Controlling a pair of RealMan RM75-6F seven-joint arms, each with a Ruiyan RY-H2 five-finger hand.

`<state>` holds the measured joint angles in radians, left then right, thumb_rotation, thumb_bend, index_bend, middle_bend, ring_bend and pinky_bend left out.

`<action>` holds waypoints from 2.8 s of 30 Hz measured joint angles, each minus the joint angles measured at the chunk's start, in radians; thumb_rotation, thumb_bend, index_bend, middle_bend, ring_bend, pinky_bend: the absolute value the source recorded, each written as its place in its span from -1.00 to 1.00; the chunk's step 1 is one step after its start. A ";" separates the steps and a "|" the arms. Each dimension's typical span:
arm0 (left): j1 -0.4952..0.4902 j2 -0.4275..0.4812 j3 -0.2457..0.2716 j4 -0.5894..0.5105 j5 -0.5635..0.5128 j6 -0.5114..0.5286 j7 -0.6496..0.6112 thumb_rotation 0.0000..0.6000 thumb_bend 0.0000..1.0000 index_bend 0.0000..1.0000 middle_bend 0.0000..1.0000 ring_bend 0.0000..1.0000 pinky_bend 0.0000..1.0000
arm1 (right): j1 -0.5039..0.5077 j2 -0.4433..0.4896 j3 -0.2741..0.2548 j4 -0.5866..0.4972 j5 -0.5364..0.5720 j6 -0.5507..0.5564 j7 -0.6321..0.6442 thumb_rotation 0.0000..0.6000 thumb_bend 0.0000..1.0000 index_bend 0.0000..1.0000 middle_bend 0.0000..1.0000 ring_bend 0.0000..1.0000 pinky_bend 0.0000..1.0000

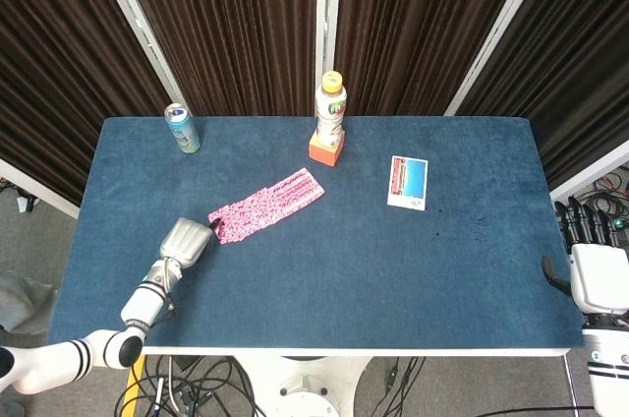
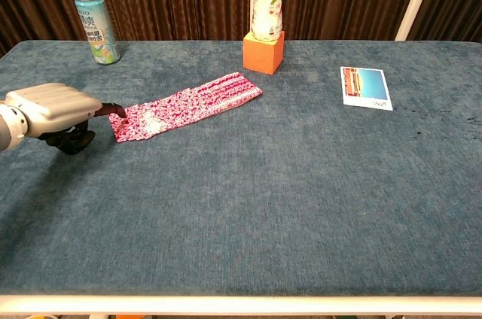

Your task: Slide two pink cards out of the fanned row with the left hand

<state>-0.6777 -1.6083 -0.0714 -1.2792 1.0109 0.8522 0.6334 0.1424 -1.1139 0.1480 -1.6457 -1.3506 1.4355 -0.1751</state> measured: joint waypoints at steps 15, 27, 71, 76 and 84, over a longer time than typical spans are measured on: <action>-0.017 -0.012 0.021 0.032 -0.019 -0.020 -0.008 1.00 0.31 -0.69 0.82 0.86 1.00 | 0.008 -0.002 0.005 -0.002 0.013 -0.008 -0.014 1.00 -0.43 -1.00 -1.00 -1.00 -1.00; -0.024 -0.010 0.018 0.093 -0.049 -0.020 -0.008 1.00 0.31 -0.69 0.82 0.86 1.00 | 0.014 -0.006 0.006 -0.005 0.017 -0.013 -0.028 1.00 -0.43 -1.00 -1.00 -1.00 -1.00; -0.027 0.005 0.021 0.074 -0.040 -0.021 -0.046 1.00 0.31 -0.66 0.83 0.86 1.00 | 0.022 -0.013 0.009 0.014 0.044 -0.031 -0.016 1.00 -0.43 -1.00 -1.00 -1.00 -1.00; -0.025 -0.002 0.025 0.121 -0.069 -0.030 -0.033 1.00 0.31 -0.64 0.83 0.86 1.00 | 0.023 -0.014 0.008 0.017 0.045 -0.033 -0.014 1.00 -0.43 -1.00 -1.00 -1.00 -1.00; -0.028 -0.015 0.018 0.193 -0.104 -0.060 -0.039 1.00 0.31 -0.63 0.83 0.86 1.00 | 0.027 -0.014 0.009 0.009 0.043 -0.032 -0.024 1.00 -0.43 -1.00 -1.00 -1.00 -1.00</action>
<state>-0.7056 -1.6237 -0.0538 -1.0864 0.9069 0.7922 0.5940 0.1692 -1.1275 0.1574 -1.6365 -1.3075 1.4033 -0.1991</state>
